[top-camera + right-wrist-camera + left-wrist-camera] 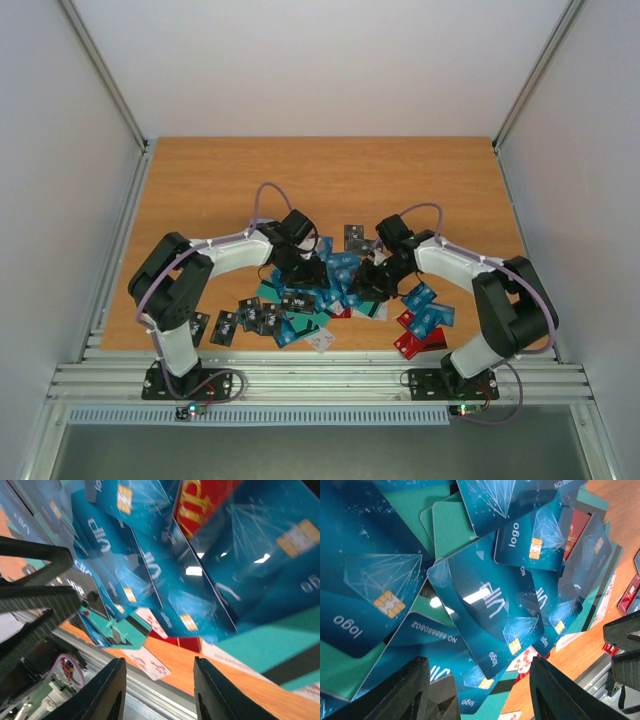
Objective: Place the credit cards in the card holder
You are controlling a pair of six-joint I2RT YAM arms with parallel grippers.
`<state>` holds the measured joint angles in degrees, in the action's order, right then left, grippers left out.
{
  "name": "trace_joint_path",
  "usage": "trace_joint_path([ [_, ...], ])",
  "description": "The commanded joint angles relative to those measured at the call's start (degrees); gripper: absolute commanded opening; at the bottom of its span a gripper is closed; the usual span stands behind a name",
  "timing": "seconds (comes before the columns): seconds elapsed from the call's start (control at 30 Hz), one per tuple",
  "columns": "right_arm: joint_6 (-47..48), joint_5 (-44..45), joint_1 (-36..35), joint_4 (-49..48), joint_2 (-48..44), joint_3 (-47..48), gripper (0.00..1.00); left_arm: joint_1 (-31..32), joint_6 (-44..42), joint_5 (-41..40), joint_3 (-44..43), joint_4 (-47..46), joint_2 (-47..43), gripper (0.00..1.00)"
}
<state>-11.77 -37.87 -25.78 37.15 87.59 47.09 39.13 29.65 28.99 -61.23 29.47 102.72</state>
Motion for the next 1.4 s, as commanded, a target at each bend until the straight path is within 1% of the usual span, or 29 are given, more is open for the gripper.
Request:
trace_joint_path([
  [0.0, 0.5, -2.1, 0.0, -3.1, 4.2, 4.6, 0.36, 0.2, 0.7, -0.2, -2.7, -4.1, 2.3, 0.57],
  [0.2, 1.1, -2.7, 0.0, -3.2, 8.2, 8.7, 0.29, 0.2, 0.1, -1.3, -5.0, -3.7, 4.6, 0.57],
  [0.3, 1.6, -2.9, 0.0, -3.1, 10.5, 9.9, 0.24, 0.2, 0.0, -1.5, -5.1, -3.5, 5.5, 0.56],
  [0.53, 3.0, -3.6, 0.1, -4.4, 17.0, 10.0, 0.16, 0.2, -1.0, -2.7, -4.5, -3.2, 6.0, 0.56],
  [0.67, 4.7, -2.6, 0.0, -3.0, 19.9, 8.9, 0.11, 0.2, -1.2, -2.9, -4.4, -2.3, 6.6, 0.55],
  [0.77, 5.4, -2.1, 0.0, -2.8, 20.9, 7.4, 0.10, 0.2, -1.1, -5.4, -4.2, -0.1, 5.2, 0.55],
  [0.87, 5.6, -2.2, 0.1, -3.3, 22.1, 6.5, 0.10, 0.2, -0.9, -5.5, -3.9, 0.1, 4.8, 0.58],
  [1.03, 5.6, -2.8, 0.0, -3.8, 24.0, 6.5, 0.09, 0.0, 0.7, -1.2, -3.4, -3.3, 7.3, 0.62],
  [1.2, 6.0, -3.0, 0.0, -3.7, 24.6, 6.6, 0.09, -0.4, 2.2, 1.9, -3.4, -6.3, 8.6, 0.62],
  [1.37, 6.2, -3.0, 0.0, -3.7, 24.9, 6.3, 0.08, -1.0, 4.0, 5.4, -1.1, -11.1, 7.5, 0.62],
])
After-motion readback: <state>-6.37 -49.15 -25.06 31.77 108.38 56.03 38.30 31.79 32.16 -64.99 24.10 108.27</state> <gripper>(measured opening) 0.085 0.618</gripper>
